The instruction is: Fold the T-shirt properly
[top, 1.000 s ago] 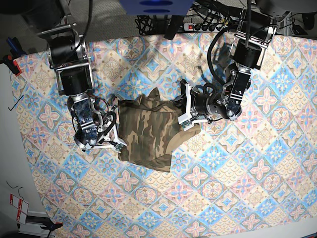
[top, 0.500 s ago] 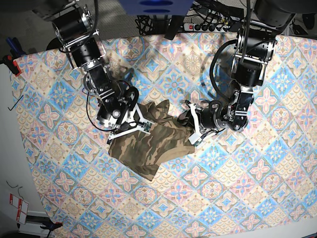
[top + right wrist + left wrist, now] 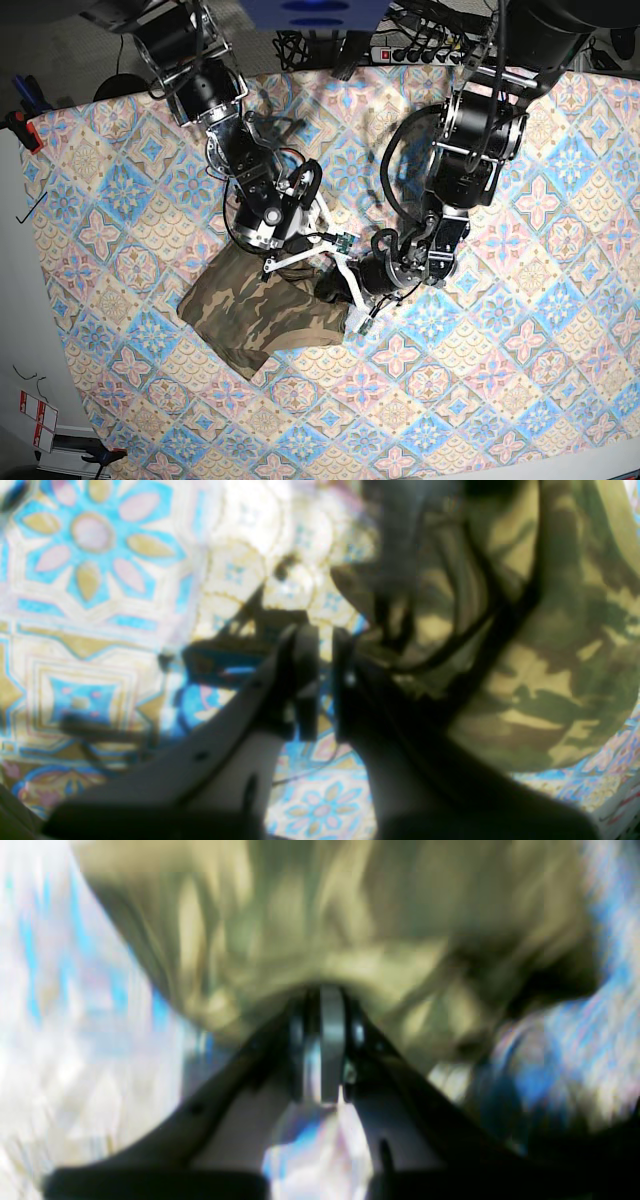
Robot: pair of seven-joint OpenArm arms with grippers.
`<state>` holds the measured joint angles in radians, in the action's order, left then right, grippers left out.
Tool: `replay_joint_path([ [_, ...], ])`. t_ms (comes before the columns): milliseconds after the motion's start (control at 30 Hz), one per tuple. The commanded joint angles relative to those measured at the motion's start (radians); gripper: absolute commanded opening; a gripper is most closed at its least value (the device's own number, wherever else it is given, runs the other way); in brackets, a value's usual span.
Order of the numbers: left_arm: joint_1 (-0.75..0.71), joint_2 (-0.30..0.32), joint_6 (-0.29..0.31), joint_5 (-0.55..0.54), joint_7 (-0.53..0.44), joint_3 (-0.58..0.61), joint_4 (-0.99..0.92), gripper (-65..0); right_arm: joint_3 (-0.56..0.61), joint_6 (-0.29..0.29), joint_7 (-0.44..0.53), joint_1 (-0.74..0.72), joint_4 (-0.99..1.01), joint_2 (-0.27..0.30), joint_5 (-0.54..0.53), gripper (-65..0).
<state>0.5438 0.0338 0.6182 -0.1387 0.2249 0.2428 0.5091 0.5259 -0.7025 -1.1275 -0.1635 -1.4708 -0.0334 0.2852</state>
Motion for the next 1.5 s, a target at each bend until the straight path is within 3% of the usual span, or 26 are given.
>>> replay_joint_path([
  [0, 0.049, 0.001, -0.047, -0.022, -0.055, -0.003, 0.016, -60.4, 0.0, 0.004, 0.005, -0.021, -0.023, -0.01, 0.004, -60.2],
  [100, 0.057, 0.002, -0.176, -0.016, -0.114, -0.003, 0.016, -60.4, -0.011, 0.004, 0.005, -0.02, -0.024, -0.007, 0.004, -60.2],
  [200, 0.063, 0.008, -0.229, -0.014, -0.117, 0.002, 0.02, -60.5, -0.014, 0.004, 0.005, -0.02, -0.024, 0.008, 0.004, -60.2],
  [367, 0.0, 0.041, -0.229, -0.012, -0.114, 0.007, 0.027, -60.9, -0.025, 0.004, -0.016, -0.012, -0.072, 0.069, 0.003, -60.2],
  [467, -0.093, 0.071, -0.229, -0.006, -0.109, 0.007, 0.133, -61.0, -0.135, 0.004, -0.064, -0.009, -0.11, 0.073, 0.003, -60.2],
  [633, -0.305, 0.156, -0.229, -0.002, 0.035, 0.0, 0.569, -60.9, -0.396, 0.004, -0.115, -0.008, -0.156, 0.071, 0.003, -60.3],
  [767, -0.449, 0.219, -0.234, -0.008, 0.198, -0.016, 0.908, -60.9, -0.514, 0.004, -0.136, -0.006, -0.235, 0.068, 0.003, -60.3],
  [1000, -0.67, 0.203, -0.235, -0.002, 0.414, -0.214, 1.209, -61.0, -0.689, 0.022, -0.193, 0.081, -0.408, 0.026, 0.004, -60.4],
  [1233, -0.884, 0.199, -0.229, -0.009, 0.448, -0.345, 1.367, -61.0, -0.775, 0.051, -0.19, 0.216, -0.451, 0.014, 0.004, -60.4],
  [1467, -1.052, 0.197, -0.229, -0.009, 0.443, -0.346, 1.403, -61.1, -0.857, 0.05, -0.19, 0.347, -0.474, -0.009, 0.004, -60.4],
])
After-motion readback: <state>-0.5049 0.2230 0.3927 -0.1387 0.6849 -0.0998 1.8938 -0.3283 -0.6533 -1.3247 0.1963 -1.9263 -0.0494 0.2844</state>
